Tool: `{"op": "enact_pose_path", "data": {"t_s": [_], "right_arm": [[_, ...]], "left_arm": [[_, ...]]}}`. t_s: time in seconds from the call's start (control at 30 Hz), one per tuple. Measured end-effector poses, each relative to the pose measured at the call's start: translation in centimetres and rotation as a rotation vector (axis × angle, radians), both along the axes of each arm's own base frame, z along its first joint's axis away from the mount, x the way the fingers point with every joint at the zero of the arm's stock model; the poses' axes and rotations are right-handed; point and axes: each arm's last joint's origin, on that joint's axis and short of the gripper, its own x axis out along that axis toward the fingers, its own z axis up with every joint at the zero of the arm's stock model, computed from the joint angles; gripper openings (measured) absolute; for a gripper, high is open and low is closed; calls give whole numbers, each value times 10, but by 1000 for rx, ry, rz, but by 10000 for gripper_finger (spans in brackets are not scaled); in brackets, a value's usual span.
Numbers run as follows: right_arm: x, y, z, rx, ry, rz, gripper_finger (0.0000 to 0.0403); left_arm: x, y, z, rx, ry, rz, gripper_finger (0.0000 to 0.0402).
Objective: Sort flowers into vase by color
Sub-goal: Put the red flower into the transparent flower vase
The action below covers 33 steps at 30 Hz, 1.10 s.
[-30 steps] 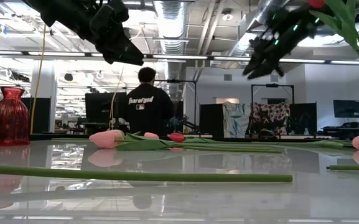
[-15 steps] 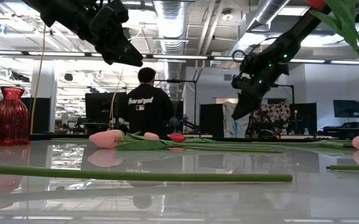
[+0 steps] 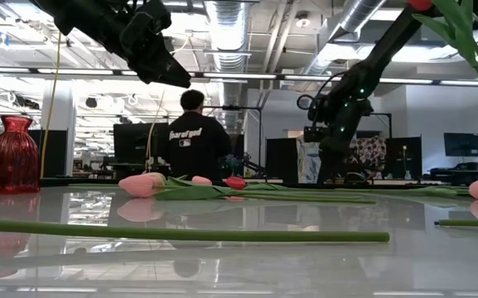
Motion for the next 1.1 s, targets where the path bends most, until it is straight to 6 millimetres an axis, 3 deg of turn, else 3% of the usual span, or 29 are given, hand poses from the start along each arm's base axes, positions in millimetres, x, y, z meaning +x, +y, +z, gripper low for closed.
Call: {"op": "enact_pose_path", "data": {"t_s": [0.57,0.77,1.03,1.1], "right_arm": [[-3,1,-15,-11,63,19,153],[-3,4,-17,-1,72,17,115],[-6,9,-19,53,111,-6,20],[-6,9,-18,63,106,-19,15]], "left_arm": [[0,0,0,10,8,-6,197],[0,0,-1,9,11,-6,197],[-1,0,-1,7,15,-6,197],[-1,0,-1,8,15,-6,197]]}}
